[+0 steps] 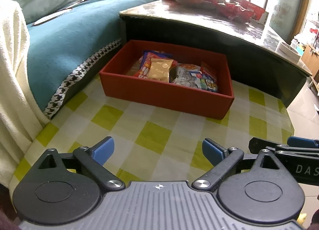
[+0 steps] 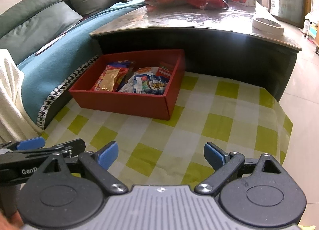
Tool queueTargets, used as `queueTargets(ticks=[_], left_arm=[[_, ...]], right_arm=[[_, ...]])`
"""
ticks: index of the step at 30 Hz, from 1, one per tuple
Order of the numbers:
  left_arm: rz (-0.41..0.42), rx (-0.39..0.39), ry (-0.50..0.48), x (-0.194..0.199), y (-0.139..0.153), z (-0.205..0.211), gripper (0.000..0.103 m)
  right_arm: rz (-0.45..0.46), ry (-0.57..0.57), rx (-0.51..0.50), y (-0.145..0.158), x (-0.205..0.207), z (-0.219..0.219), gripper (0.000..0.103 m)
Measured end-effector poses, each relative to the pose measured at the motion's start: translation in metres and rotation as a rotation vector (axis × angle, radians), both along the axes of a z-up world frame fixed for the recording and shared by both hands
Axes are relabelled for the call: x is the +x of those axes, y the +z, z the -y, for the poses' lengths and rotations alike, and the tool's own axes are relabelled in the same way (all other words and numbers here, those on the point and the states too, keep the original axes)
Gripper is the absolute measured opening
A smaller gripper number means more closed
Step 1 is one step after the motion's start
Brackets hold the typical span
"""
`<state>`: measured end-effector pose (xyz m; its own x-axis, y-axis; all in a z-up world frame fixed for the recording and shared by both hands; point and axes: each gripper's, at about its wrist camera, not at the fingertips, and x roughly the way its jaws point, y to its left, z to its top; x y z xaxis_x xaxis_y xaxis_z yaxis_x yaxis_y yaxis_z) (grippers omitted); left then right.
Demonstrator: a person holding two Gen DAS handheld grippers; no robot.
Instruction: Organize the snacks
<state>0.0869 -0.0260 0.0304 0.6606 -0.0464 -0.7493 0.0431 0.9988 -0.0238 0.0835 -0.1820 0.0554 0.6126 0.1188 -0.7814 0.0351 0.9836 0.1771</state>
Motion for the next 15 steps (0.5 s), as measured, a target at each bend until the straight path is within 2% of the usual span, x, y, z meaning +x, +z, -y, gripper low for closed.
queueTargets(ticks=[15], left_arm=[[0.040, 0.011, -0.003, -0.016, 0.006, -0.004, 0.099]], right_arm=[[0.017, 0.004, 0.005, 0.005, -0.011, -0.001, 0.095]])
